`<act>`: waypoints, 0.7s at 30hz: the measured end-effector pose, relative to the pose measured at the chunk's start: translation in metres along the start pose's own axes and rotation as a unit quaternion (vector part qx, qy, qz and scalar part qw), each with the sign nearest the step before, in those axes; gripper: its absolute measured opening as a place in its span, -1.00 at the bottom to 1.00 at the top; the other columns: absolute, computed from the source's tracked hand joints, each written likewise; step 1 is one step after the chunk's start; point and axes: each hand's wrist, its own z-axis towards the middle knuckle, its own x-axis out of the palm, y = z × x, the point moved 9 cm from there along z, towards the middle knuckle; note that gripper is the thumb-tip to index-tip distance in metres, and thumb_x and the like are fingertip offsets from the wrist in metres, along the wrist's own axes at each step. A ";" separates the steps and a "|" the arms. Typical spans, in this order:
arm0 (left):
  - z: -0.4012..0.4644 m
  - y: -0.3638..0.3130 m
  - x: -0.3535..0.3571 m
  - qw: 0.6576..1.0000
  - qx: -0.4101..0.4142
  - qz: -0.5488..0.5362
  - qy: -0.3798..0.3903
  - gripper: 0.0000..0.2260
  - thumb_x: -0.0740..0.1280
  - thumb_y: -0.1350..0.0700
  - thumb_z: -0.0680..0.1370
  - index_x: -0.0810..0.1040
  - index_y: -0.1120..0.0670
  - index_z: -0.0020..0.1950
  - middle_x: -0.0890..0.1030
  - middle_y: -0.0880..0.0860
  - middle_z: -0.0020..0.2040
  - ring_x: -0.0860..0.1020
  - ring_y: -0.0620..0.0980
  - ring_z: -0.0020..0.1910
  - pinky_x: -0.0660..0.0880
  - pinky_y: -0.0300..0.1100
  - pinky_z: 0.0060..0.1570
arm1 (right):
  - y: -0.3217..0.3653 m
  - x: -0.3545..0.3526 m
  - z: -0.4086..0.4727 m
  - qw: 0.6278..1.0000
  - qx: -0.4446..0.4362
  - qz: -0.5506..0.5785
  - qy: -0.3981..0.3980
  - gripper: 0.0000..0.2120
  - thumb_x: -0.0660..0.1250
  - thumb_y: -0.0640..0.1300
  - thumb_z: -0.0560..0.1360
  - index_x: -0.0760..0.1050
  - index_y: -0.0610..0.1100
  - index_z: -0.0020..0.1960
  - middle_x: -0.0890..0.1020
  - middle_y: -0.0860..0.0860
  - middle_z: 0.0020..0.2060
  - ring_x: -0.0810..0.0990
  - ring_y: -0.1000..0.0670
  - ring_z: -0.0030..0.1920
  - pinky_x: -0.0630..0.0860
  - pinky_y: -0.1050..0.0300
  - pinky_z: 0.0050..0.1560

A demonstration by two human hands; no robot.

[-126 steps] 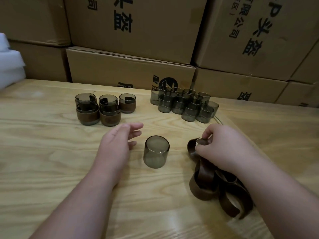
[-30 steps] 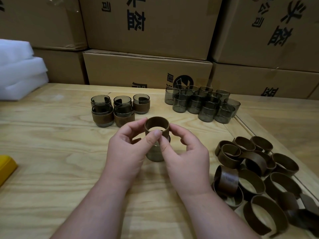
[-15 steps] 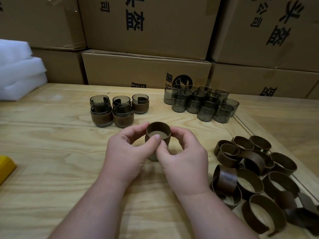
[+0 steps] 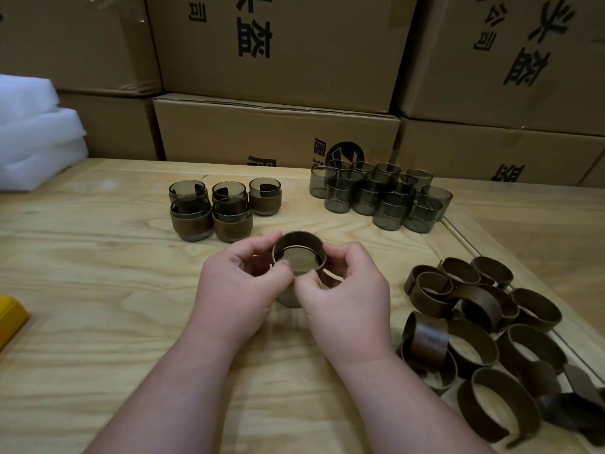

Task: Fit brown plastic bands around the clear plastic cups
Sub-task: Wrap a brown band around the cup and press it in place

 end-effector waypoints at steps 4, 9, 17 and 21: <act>0.000 0.001 -0.001 1.000 -0.003 0.004 -0.001 -0.64 0.50 0.33 0.46 0.70 -0.10 0.08 0.75 -0.18 -0.08 0.68 -0.29 -0.07 0.53 -0.44 -0.13 | -0.001 -0.001 0.000 1.000 0.011 0.009 -0.003 -0.71 0.38 0.01 0.28 0.53 0.15 0.01 0.66 0.14 -0.04 0.66 0.16 0.00 0.65 0.18 0.00; 0.001 0.002 0.000 1.000 -0.008 -0.001 0.004 -0.64 0.47 0.34 0.48 0.70 -0.13 0.06 0.75 -0.19 -0.07 0.69 -0.28 -0.05 0.52 -0.46 -0.14 | -0.001 -0.003 0.001 1.000 0.026 0.016 0.002 -0.76 0.43 -0.05 0.33 0.55 0.17 -0.03 0.67 0.18 -0.05 0.63 0.21 0.03 0.55 0.42 -0.07; 0.003 0.003 0.000 1.000 -0.009 0.023 0.012 -0.65 0.45 0.30 0.50 0.68 -0.18 0.03 0.73 -0.27 -0.10 0.67 -0.34 -0.06 0.48 -0.52 -0.15 | -0.006 -0.003 0.001 0.998 0.059 0.013 0.015 -0.75 0.47 -0.12 0.39 0.63 0.11 0.03 0.68 0.21 -0.14 0.61 0.34 -0.06 0.47 0.52 -0.15; 0.004 0.008 0.001 0.998 -0.020 0.065 0.017 -0.73 0.46 0.20 0.53 0.68 -0.18 0.08 0.71 -0.31 -0.08 0.63 -0.43 -0.04 0.47 -0.55 -0.10 | -0.010 -0.002 0.002 0.997 0.073 0.028 0.020 -0.79 0.48 -0.12 0.40 0.63 0.09 0.02 0.69 0.19 -0.21 0.61 0.37 -0.16 0.44 0.53 -0.24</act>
